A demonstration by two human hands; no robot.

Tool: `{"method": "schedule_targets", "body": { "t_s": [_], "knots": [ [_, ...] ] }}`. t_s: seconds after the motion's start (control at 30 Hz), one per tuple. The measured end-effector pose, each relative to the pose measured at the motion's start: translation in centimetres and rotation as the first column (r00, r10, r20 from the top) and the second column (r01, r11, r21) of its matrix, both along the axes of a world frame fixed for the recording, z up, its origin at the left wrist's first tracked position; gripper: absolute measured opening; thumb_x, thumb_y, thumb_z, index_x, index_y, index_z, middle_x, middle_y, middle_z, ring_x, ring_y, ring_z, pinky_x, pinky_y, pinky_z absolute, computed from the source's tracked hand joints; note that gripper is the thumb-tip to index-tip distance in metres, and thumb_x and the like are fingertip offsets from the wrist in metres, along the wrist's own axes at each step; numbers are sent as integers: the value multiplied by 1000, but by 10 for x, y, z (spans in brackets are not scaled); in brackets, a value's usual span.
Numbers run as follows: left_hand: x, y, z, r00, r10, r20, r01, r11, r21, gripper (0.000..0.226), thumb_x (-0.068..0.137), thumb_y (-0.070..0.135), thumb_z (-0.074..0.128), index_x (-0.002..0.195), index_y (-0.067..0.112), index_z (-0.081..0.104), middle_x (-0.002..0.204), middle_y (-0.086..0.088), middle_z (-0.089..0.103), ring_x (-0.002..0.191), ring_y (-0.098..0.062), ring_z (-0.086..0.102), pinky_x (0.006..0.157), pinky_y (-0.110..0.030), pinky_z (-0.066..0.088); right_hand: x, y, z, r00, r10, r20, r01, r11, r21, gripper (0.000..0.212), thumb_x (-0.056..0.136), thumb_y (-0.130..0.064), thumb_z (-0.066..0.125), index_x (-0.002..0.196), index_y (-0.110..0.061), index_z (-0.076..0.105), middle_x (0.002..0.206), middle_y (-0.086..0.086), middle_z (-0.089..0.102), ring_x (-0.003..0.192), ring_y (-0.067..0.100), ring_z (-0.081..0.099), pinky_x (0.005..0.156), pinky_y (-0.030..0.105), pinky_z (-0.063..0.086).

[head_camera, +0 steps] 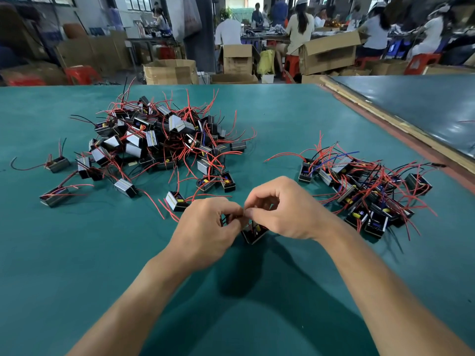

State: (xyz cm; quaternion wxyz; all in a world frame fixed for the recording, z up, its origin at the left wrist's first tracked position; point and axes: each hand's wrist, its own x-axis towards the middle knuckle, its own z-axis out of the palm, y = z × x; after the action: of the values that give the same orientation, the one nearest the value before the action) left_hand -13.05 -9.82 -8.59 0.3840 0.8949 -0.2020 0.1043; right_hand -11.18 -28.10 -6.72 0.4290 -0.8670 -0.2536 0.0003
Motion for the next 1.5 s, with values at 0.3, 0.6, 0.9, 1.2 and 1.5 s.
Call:
{"method": "schedule_targets", "body": {
  "t_s": [0.3, 0.6, 0.9, 1.2, 1.5],
  "knots": [
    [-2, 1, 1, 1000, 13, -26, -14, 999, -34, 12, 85, 19, 69, 74, 22, 72, 66, 4, 60, 57, -9, 47, 57, -32, 42, 2, 0, -4, 999, -43, -28, 44, 998, 51, 11, 81, -11, 69, 73, -18, 70, 62, 2, 67, 54, 8, 54, 54, 22, 43],
    [2, 2, 2, 988, 24, -155, -40, 994, -105, 17, 87, 22, 68, 71, 21, 71, 45, 15, 47, 40, -4, 35, 43, -18, 32, 2, 0, -2, 998, -48, -33, 51, 992, 119, 18, 83, 1, 68, 81, -16, 75, 69, 7, 69, 56, 10, 53, 56, 22, 43],
    [2, 3, 1, 987, -13, -159, -7, 992, -128, 22, 88, 30, 69, 69, 21, 70, 46, 13, 45, 41, -6, 31, 42, -15, 24, 1, -2, 2, 996, 16, -86, -6, 992, 126, 11, 84, -5, 75, 79, -15, 76, 69, 9, 71, 58, 11, 55, 56, 25, 44],
    [4, 1, -4, 995, 17, -99, -28, 993, -115, 14, 85, 25, 72, 71, 25, 72, 50, 18, 53, 41, -2, 39, 43, -11, 27, 5, -3, -3, 994, -61, -92, 72, 991, 112, 14, 85, -9, 71, 71, -13, 72, 67, 11, 70, 56, 11, 54, 58, 30, 45],
    [3, -2, -6, 999, 32, -7, -33, 995, -94, 9, 82, 24, 74, 73, 23, 71, 63, 5, 60, 48, -3, 41, 46, -14, 28, 6, 0, -5, 990, -105, -94, 113, 990, 86, 22, 87, -13, 69, 66, -21, 68, 59, -5, 66, 53, 7, 55, 57, 23, 45]
  ]
}}
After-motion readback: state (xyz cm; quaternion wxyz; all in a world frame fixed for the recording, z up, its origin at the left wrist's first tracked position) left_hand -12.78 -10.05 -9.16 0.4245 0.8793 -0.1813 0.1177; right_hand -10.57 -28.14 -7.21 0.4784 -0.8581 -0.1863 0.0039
